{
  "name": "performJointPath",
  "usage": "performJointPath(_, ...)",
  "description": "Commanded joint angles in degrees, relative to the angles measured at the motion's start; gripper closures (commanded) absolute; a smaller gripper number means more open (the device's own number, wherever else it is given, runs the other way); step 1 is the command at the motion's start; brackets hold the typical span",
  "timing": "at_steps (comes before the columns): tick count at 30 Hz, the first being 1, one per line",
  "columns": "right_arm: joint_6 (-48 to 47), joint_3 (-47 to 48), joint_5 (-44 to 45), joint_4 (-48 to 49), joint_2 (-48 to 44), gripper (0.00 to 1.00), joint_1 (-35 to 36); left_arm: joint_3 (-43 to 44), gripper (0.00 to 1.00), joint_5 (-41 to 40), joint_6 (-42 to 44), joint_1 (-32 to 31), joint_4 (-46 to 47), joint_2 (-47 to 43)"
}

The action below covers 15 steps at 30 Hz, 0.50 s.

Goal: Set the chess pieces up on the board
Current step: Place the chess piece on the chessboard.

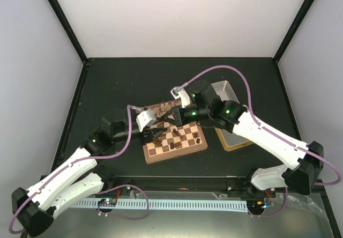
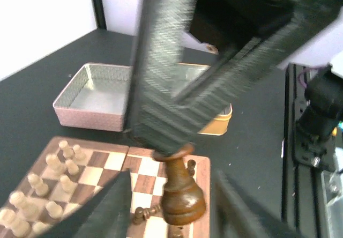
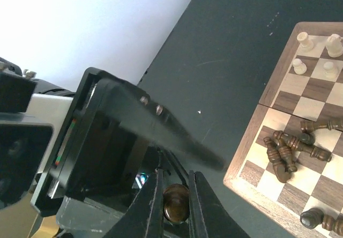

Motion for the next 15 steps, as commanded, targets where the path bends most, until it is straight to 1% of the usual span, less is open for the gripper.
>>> performJointPath(1,-1.5,-0.9,2.2,2.5,-1.8,0.99,0.1,2.7,0.41,-4.6,-2.7,0.1,0.3,0.2)
performJointPath(3,-2.4,-2.2,6.3,3.4,-2.8,0.99,0.1,2.7,0.32,-8.1,-3.9,0.1,-0.5,-0.3)
performJointPath(5,-4.0,-3.4,12.4,3.4,-3.7,0.99,0.1,2.6,0.2,-11.7,-5.6,0.1,-1.3,-1.2)
performJointPath(8,-6.9,-5.7,22.9,2.6,-4.4,0.99,0.1,2.1,0.12,-18.2,-8.4,0.0,-2.5,-3.4)
performJointPath(10,-8.8,-7.7,29.4,2.5,-4.5,0.99,0.4,2.2,0.02,-25.2,-12.2,0.1,-4.4,-5.1)
performJointPath(12,-10.2,-10.3,34.7,3.1,-4.3,0.99,1.0,3.4,0.01,-32.9,-18.6,0.3,-8.9,-6.3)
performJointPath(15,-11.1,-14.1,39.2,5.1,-3.6,0.99,2.3,6.7,0.01,-36.4,-24.0,1.6,-16.7,-6.0)
